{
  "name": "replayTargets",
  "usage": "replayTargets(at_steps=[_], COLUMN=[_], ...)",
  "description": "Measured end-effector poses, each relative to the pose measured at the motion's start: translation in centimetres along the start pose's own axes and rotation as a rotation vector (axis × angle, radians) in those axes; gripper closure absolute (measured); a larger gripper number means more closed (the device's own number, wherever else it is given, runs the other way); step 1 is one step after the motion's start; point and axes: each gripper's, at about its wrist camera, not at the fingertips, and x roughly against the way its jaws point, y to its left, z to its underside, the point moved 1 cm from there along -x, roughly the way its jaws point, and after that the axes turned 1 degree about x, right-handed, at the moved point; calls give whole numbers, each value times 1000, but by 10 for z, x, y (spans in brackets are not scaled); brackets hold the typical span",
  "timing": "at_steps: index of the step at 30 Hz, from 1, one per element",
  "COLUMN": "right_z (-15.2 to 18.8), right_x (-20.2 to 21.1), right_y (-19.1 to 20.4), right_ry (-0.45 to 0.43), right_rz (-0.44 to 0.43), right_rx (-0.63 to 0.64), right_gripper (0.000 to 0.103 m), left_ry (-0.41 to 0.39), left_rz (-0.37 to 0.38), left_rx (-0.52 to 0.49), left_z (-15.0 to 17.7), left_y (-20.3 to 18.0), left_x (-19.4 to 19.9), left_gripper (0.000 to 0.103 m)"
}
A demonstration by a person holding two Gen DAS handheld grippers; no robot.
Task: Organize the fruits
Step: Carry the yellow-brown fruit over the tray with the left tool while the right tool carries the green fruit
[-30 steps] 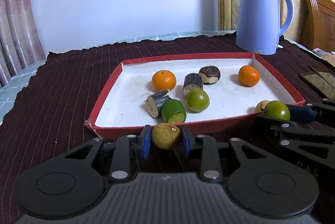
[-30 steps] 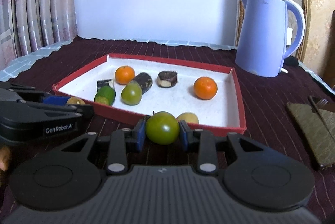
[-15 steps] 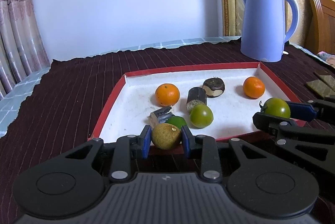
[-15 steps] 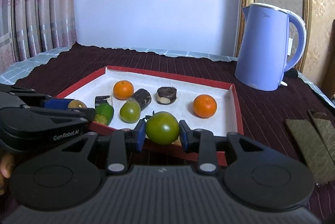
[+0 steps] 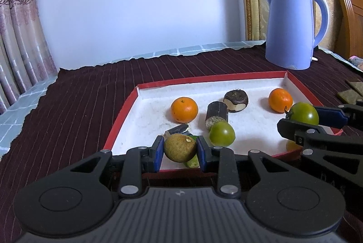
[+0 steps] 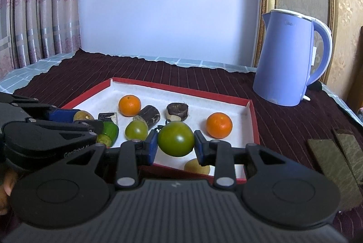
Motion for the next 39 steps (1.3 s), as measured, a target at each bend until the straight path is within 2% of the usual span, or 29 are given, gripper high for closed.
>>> replayTargets(at_steps=[39], right_z=[-15], right_x=[-27], right_y=[-15], right_ry=[-7], right_rz=[31], right_rx=[-34], right_gripper=[71], left_ry=[19], left_rz=[-72], left_rx=[-2], left_z=[-16], left_y=[2], left_x=[-31], left_gripper=[73])
